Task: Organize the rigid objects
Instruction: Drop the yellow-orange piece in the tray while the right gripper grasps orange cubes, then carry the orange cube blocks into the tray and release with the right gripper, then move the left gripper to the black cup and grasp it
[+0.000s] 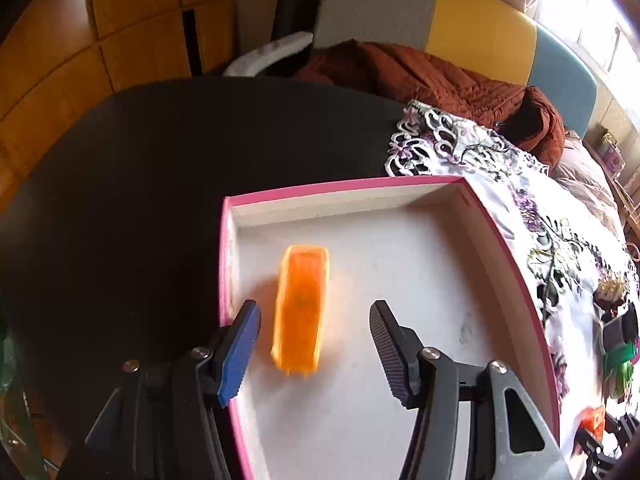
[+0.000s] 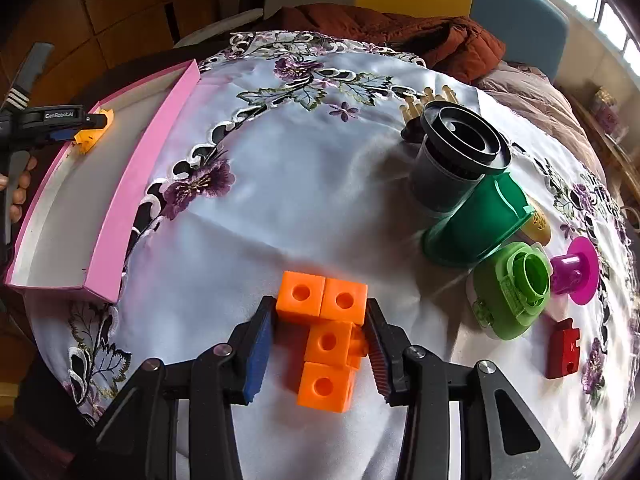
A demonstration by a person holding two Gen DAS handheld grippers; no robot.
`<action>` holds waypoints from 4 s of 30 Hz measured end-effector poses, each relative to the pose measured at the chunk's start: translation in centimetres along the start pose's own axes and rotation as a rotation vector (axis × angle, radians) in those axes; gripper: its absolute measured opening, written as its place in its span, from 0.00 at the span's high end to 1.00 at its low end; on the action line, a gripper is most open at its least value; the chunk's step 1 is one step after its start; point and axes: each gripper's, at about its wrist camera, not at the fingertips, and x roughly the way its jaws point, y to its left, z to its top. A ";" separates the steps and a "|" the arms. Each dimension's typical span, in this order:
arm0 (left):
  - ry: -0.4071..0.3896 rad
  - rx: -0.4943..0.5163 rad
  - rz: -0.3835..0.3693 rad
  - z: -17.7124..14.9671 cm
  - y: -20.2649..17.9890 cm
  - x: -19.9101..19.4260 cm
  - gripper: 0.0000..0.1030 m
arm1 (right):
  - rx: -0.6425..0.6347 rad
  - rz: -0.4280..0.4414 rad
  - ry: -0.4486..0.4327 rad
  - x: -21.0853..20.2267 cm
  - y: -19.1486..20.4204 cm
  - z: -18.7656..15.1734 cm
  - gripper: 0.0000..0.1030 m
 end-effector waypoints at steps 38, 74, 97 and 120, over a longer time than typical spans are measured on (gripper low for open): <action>-0.107 -0.046 -0.023 -11.9 1.6 -11.5 0.44 | 0.031 -0.018 -0.074 -2.9 2.2 2.1 0.60; -0.081 -0.232 0.025 -13.1 9.3 -10.3 0.44 | -0.193 0.371 0.013 5.2 25.3 14.1 0.54; -0.123 -0.122 0.024 -12.8 5.5 -12.4 0.44 | -0.183 0.298 -0.241 -3.2 19.2 10.6 0.32; -0.115 0.059 -0.016 -12.2 -1.5 -13.0 0.44 | 0.044 0.074 -0.381 -8.5 3.0 8.3 0.21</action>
